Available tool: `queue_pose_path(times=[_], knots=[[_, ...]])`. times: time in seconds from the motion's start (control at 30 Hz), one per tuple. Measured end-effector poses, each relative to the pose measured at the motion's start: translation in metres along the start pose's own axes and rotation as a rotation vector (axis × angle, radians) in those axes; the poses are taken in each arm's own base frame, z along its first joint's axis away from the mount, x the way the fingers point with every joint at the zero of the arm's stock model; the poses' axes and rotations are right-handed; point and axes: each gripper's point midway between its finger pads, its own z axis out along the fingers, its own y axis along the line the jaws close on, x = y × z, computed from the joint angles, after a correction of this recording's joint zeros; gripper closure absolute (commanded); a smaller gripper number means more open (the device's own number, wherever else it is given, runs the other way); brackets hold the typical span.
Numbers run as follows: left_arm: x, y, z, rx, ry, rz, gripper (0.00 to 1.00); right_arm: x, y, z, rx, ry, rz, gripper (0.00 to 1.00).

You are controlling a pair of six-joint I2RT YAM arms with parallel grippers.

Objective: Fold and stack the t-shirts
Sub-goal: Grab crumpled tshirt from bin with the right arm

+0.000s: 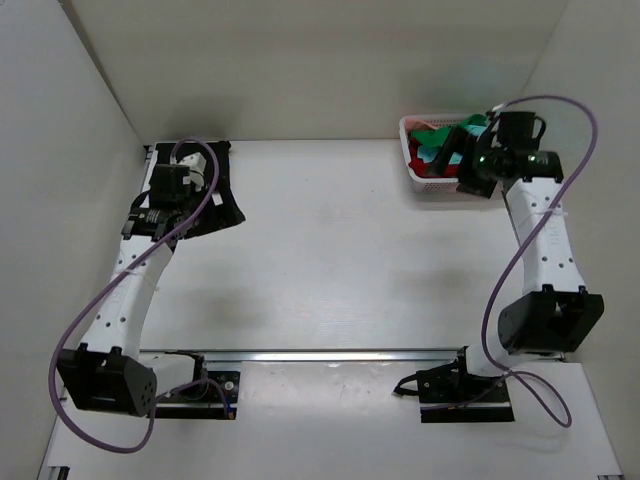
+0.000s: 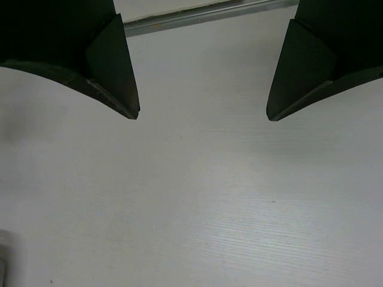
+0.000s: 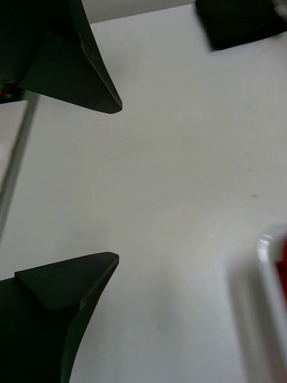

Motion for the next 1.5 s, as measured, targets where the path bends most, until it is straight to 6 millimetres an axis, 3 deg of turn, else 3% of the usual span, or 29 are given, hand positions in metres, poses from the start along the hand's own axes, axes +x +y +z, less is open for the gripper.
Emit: queue_pose_path(times=[0.13, 0.23, 0.3, 0.4, 0.6, 0.7, 0.87, 0.93, 1.1, 1.23, 1.3, 1.33, 1.37, 1.4, 1.5], knots=[[0.01, -0.001, 0.022, -0.004, 0.078, 0.008, 0.01, -0.089, -0.009, -0.011, 0.037, -0.201, 0.002, 0.05], [0.024, -0.001, 0.034, -0.014, 0.136, 0.025, 0.01, -0.144, -0.027, -0.002, 0.081, -0.325, -0.012, 0.1], [0.031, -0.005, 0.036, -0.004, 0.156, 0.055, 0.02, -0.165, -0.043, 0.019, 0.11, -0.346, -0.011, 0.15], [0.036, -0.013, 0.036, 0.008, 0.169, 0.091, 0.01, -0.184, -0.075, 0.074, 0.149, -0.328, -0.01, 0.29], [0.057, -0.024, 0.055, 0.025, 0.256, 0.127, 0.05, -0.193, -0.142, 0.19, 0.207, -0.273, 0.008, 0.42], [0.066, -0.024, 0.061, 0.021, 0.29, 0.138, 0.02, -0.178, -0.171, 0.218, 0.279, -0.243, 0.053, 0.41], [0.076, -0.015, 0.063, 0.007, 0.314, 0.127, 0.02, -0.174, -0.196, 0.22, 0.371, -0.265, 0.111, 0.41], [0.081, -0.011, 0.064, 0.0, 0.326, 0.125, 0.1, -0.179, -0.2, 0.216, 0.389, -0.283, 0.119, 0.41], [0.087, -0.005, 0.067, -0.003, 0.334, 0.12, 0.11, -0.191, -0.204, 0.21, 0.395, -0.322, 0.123, 0.42], [0.092, 0.0, 0.066, -0.001, 0.336, 0.104, 0.12, -0.171, -0.217, 0.219, 0.417, -0.299, 0.161, 0.44], [0.092, 0.0, 0.065, 0.001, 0.337, 0.106, 0.22, -0.17, -0.219, 0.221, 0.413, -0.295, 0.183, 0.46], [0.093, -0.002, 0.065, 0.005, 0.338, 0.113, 0.48, -0.174, -0.218, 0.222, 0.405, -0.303, 0.19, 0.62], [0.095, -0.004, 0.064, 0.01, 0.34, 0.116, 0.79, -0.18, -0.218, 0.223, 0.396, -0.315, 0.191, 0.89], [0.097, -0.008, 0.064, 0.02, 0.345, 0.126, 1.0, -0.185, -0.218, 0.223, 0.383, -0.324, 0.192, 1.0], [0.101, -0.014, 0.062, 0.043, 0.359, 0.159, 1.0, -0.192, -0.22, 0.225, 0.356, -0.34, 0.225, 1.0]])
